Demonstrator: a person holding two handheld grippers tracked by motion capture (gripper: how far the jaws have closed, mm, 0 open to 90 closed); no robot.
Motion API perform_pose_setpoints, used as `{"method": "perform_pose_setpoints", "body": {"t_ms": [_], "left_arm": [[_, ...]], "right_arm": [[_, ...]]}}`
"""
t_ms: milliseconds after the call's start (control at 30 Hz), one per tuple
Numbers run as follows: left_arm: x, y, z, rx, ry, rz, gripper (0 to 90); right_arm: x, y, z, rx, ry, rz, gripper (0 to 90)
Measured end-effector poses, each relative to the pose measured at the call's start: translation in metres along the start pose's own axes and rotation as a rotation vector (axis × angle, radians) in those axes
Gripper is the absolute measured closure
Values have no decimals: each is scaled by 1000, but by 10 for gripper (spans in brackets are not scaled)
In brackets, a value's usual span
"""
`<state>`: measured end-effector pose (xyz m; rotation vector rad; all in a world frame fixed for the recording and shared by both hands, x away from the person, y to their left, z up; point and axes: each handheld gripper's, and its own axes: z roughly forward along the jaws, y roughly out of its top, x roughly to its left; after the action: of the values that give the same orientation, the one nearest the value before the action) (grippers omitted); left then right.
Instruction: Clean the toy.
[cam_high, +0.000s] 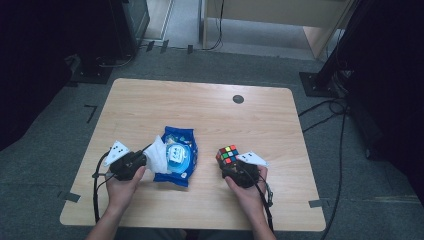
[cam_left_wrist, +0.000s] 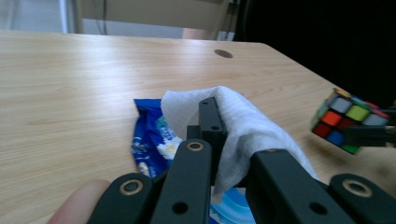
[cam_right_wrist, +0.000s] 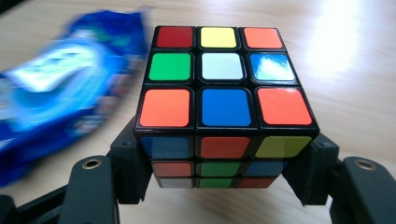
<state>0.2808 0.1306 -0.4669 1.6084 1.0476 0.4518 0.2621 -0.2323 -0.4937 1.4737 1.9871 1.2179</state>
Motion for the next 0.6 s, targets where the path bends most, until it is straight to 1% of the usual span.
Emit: {"method": "perform_pose_setpoints", "body": {"t_ms": [67, 100, 133, 167, 200, 267, 300, 367, 433, 500, 533, 600], "left_arm": [[-1, 1, 0, -5, 35, 18, 893], [-2, 1, 1, -6, 44, 22, 893], [-5, 2, 1, -7, 49, 28, 893], [-7, 2, 2, -7, 51, 34, 893], [-10, 2, 3, -5, 51, 38, 893], [-17, 3, 6, 1, 48, 44, 892], [-21, 3, 6, 2, 39, 54, 892], [-33, 3, 8, 5, 17, 91, 892], [-47, 2, 10, 14, -19, 141, 892], [-60, 0, 12, 23, -58, 198, 891], [-66, -1, 12, 28, -80, 224, 889], [-77, -3, 13, 39, -95, 282, 888]], "right_arm": [[15, 5, -2, -3, 52, -68, 346], [26, 7, -3, -1, 90, -112, 346], [33, 8, -4, 1, 112, -137, 346], [44, 9, -4, 4, 152, -177, 346], [51, 10, -5, 7, 173, -201, 347], [69, 9, -4, 27, 226, -264, 346], [74, 8, -3, 34, 244, -278, 346], [86, 6, 0, 53, 270, -295, 347], [94, 5, 2, 73, 290, -306, 347], [100, 4, 4, 88, 296, -320, 346], [101, 4, 4, 95, 290, -325, 347], [103, 5, 5, 110, 277, -333, 346]]}}
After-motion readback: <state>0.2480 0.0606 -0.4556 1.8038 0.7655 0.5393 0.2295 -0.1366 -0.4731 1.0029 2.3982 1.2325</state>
